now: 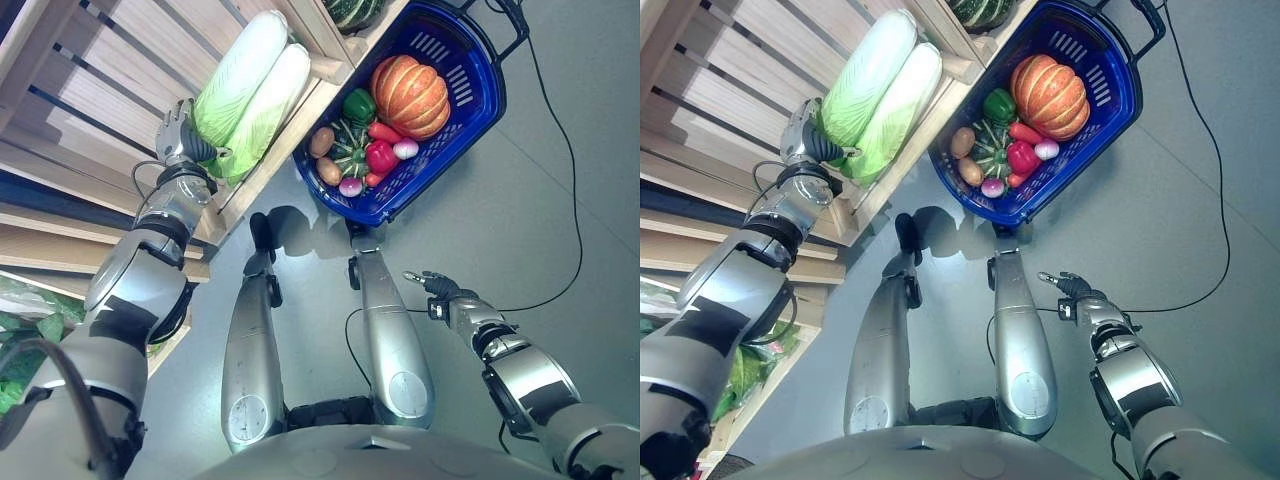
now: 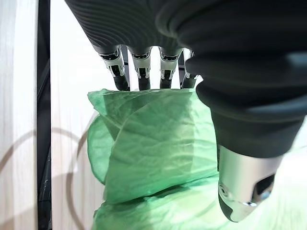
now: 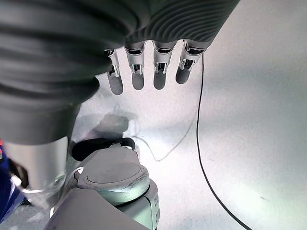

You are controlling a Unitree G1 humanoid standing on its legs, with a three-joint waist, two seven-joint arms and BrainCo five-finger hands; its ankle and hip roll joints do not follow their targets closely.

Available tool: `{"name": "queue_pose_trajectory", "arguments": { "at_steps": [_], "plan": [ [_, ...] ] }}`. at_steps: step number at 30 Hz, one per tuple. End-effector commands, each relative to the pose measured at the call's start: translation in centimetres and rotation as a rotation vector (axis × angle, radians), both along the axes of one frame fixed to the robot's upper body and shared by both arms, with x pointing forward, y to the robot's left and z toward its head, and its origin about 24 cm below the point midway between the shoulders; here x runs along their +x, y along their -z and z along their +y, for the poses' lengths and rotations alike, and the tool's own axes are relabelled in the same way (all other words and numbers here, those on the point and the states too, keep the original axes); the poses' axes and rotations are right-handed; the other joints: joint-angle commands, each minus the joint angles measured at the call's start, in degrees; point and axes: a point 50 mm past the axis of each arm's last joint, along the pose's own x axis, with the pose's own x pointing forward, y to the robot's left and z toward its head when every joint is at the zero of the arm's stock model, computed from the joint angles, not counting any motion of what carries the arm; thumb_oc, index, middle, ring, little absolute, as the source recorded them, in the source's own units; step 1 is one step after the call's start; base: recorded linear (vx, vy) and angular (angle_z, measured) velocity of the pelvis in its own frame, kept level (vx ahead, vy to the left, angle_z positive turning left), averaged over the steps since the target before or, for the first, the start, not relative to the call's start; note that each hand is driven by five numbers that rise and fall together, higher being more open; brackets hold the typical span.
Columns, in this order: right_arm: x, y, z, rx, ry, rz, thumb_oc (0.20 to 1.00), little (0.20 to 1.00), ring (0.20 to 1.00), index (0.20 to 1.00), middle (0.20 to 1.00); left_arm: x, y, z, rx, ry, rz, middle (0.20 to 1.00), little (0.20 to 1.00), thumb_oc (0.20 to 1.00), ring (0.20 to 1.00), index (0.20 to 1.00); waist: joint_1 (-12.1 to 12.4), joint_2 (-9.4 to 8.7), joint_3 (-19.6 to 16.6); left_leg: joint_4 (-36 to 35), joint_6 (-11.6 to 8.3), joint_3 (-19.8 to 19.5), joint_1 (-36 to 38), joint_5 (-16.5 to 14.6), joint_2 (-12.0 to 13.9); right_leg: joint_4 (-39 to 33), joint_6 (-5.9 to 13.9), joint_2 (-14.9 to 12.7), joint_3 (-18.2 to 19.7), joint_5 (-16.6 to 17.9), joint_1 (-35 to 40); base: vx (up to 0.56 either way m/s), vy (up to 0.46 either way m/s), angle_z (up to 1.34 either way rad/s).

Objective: Pick up fruits and vegetables into the basket

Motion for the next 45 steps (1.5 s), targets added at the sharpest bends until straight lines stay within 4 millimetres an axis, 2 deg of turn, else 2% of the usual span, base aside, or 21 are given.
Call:
{"name": "queue_pose_trajectory", "arguments": {
  "at_steps": [1, 10, 11, 12, 13, 14, 15, 37, 43, 45],
  "plan": [
    [-1.8, 1.3, -0.3, -0.011, 0.011, 0.069, 1.0, 1.0, 1.0, 1.0, 1.0, -0.2, -1.1, 1.7, -0.013, -0.093, -0.055, 1.0, 1.0, 1.0, 1.0, 1.0, 0.85, -1.5, -1.53, 5.59, 2.05, 0.14, -2.96, -3.9, -0.1, 2.3, -2.93, 1.25, -1.49, 0.29, -1.0, 0.0, 0.0, 0.0],
    [-1.6, 1.2, -0.1, -0.006, 0.008, 0.066, 1.0, 1.0, 1.0, 1.0, 1.0, -0.2, -1.1, 1.7, -0.035, -0.111, -0.043, 1.0, 1.0, 1.0, 1.0, 1.0, 0.85, -1.62, -1.53, 5.86, 1.94, 0.0, -3.46, -4.08, 0.0, 2.78, -2.76, 1.31, -1.58, 0.1, -1.61, 0.0, 0.0, 0.0],
    [-1.6, 1.2, -0.1, -0.006, 0.007, 0.066, 1.0, 1.0, 1.0, 1.0, 1.0, -0.1, -1.1, 1.7, -0.037, -0.11, -0.039, 0.865, 0.865, 0.865, 0.865, 0.865, 0.82, -1.64, -1.53, 5.89, 1.92, -0.03, -3.48, -4.1, 0.0, 2.81, -2.75, 1.31, -1.58, 0.09, -1.63, 0.0, 0.0, 0.0],
    [-1.5, 1.2, 0.0, -0.006, 0.007, 0.065, 1.0, 1.0, 1.0, 1.0, 1.0, -0.1, -1.0, 1.6, -0.041, -0.107, -0.03, 0.774, 0.774, 0.774, 0.774, 0.774, 0.77, -1.64, -1.53, 5.97, 1.89, -0.03, -3.54, -4.11, 0.01, 2.92, -2.72, 1.33, -1.59, 0.11, -1.77, 0.0, 0.0, 0.0],
    [-1.4, 1.1, 0.1, -0.005, 0.006, 0.064, 1.0, 1.0, 1.0, 1.0, 1.0, -0.1, -0.9, 1.5, -0.044, -0.101, -0.018, 0.58, 0.58, 0.58, 0.58, 0.58, 0.67, -1.66, -1.53, 5.85, 1.87, 0.02, -3.5, -4.11, 0.04, 2.8, -2.7, 1.33, -1.58, 0.13, -1.77, 0.0, 0.0, 0.0],
    [-1.4, 1.2, 0.1, -0.005, 0.005, 0.062, 1.0, 1.0, 1.0, 1.0, 1.0, -0.1, -0.7, 1.4, -0.046, -0.092, -0.009, 0.429, 0.429, 0.429, 0.429, 0.429, 0.64, -1.64, -1.53, 5.8, 1.83, 0.04, -3.51, -4.1, 0.06, 2.69, -2.68, 1.31, -1.55, 0.17, -1.77, 0.0, 0.0, 0.0],
    [-1.4, 1.1, 0.1, -0.006, 0.005, 0.061, 1.0, 1.0, 1.0, 1.0, 1.0, 0.0, -0.7, 1.3, -0.047, -0.088, -0.004, 0.2, 0.2, 0.2, 0.2, 0.2, 0.6, -1.64, -1.53, 5.81, 1.8, 0.08, -3.58, -4.11, 0.07, 2.63, -2.65, 1.31, -1.52, 0.19, -1.82, 0.0, 0.0, 0.0],
    [-1.0, 0.8, 0.0, -0.011, -0.001, 0.049, 1.0, 1.0, 1.0, 1.0, 1.0, 0.1, 0.7, 0.0, -0.081, -0.003, 0.082, 0.2, 0.2, 0.2, 0.2, 0.2, -0.14, -1.55, -1.53, 5.26, 1.78, 1.04, -3.82, -3.88, 0.24, 1.42, -2.48, 1.12, -1.48, 0.91, -2.11, 0.0, 0.0, -0.01],
    [-1.0, 0.8, 0.0, -0.008, 0.008, 0.04, 1.0, 1.0, 1.0, 1.0, 1.0, 0.3, 0.5, -0.6, -0.192, 0.046, 0.057, 0.2, 0.2, 0.2, 0.2, 0.2, 0.01, -1.37, -1.53, 5.01, 1.86, 0.96, -3.5, -3.9, 0.07, 1.37, -2.43, 1.13, -1.45, 0.83, -1.78, 0.0, 0.0, 0.0],
    [-1.0, 0.7, -0.1, 0.0, 0.026, 0.027, 1.0, 1.0, 1.0, 1.0, 1.0, 0.3, 0.5, -0.6, -0.283, 0.066, 0.032, 0.2, 0.2, 0.2, 0.2, 0.2, 0.09, -1.3, -1.53, 4.93, 1.86, 0.88, -3.18, -3.94, 0.01, 1.44, -2.4, 1.14, -1.49, 0.75, -1.53, 0.0, 0.0, 0.0]
  ]
}}
